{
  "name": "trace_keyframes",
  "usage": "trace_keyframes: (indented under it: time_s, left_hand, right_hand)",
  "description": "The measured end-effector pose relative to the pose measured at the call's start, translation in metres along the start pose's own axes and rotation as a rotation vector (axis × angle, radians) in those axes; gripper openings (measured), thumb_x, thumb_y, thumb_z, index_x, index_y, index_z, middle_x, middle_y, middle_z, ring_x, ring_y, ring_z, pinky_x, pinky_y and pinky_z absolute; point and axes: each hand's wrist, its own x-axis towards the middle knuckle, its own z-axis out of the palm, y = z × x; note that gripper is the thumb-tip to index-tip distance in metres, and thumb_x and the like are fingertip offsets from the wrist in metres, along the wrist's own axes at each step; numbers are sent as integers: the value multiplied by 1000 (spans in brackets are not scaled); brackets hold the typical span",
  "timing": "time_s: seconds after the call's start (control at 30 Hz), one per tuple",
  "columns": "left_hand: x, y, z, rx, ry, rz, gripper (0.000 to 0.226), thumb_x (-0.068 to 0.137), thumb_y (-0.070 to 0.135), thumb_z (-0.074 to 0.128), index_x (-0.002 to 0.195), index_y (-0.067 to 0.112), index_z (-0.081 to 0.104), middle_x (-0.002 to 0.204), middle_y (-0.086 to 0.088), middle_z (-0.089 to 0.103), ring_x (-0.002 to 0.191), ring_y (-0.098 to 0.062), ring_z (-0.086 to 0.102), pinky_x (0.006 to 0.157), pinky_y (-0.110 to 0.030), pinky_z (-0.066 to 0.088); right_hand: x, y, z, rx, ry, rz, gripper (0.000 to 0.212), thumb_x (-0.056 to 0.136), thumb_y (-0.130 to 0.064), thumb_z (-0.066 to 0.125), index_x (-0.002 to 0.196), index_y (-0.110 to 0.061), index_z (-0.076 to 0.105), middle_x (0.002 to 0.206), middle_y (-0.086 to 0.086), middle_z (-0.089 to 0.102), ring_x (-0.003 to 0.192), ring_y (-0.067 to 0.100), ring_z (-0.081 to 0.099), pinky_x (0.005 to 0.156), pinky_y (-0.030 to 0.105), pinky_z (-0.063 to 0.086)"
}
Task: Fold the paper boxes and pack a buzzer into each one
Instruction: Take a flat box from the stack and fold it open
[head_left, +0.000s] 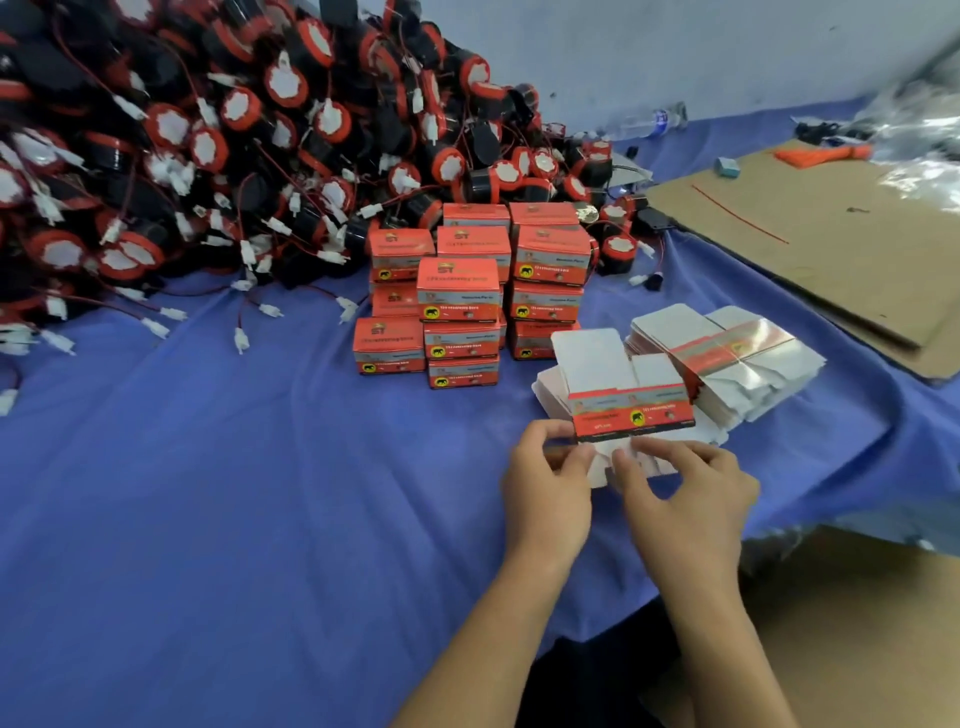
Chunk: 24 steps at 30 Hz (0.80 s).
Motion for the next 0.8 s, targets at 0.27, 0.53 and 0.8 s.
trace_keyframes:
  time_s: [0.27, 0.53, 0.8]
  left_hand:
    - [-31, 22, -84, -1, -18, 273, 32, 101, 5, 62, 113, 30, 77, 103, 9, 79, 97, -13, 74, 86, -39, 62]
    - [-85, 13, -185, 246, 296, 305, 31, 99, 18, 67, 123, 36, 74, 96, 19, 74, 89, -4, 71, 76, -12, 52]
    - [-135, 10, -249, 459, 369, 397, 49, 93, -6, 68, 110, 40, 72, 112, 23, 70, 101, 7, 67, 87, -12, 52]
  right_hand:
    - [-3, -34, -32, 87, -340, -269, 87, 78, -37, 86, 148, -55, 36, 136, -16, 38, 113, -31, 36, 90, 2, 31]
    - [-66, -99, 2, 163, -628, -390, 65, 71, -30, 89, 124, -47, 56, 117, -14, 49, 99, -25, 48, 80, -5, 35]
    - [-144, -158, 35, 644, -1072, -166, 35, 80, -29, 86, 90, -17, 55, 70, -8, 61, 64, 10, 55, 57, 18, 45]
